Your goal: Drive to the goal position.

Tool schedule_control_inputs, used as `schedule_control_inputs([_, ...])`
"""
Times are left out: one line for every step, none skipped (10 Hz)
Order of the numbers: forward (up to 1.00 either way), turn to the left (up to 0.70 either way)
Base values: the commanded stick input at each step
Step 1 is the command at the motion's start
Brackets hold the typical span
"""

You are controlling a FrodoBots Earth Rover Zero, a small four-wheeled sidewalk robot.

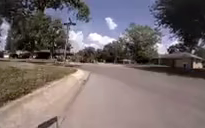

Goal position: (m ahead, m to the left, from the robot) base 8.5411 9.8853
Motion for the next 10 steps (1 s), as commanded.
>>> schedule_control_inputs([1.0,0.0])
schedule_control_inputs([1.0,0.0])
schedule_control_inputs([1.0,0.0])
schedule_control_inputs([1.0,0.0])
schedule_control_inputs([1.0,0.0])
schedule_control_inputs([1.0,0.0])
schedule_control_inputs([1.0,0.0])
schedule_control_inputs([1.0,0.0])
schedule_control_inputs([1.0,0.0])
schedule_control_inputs([1.0,0.0])
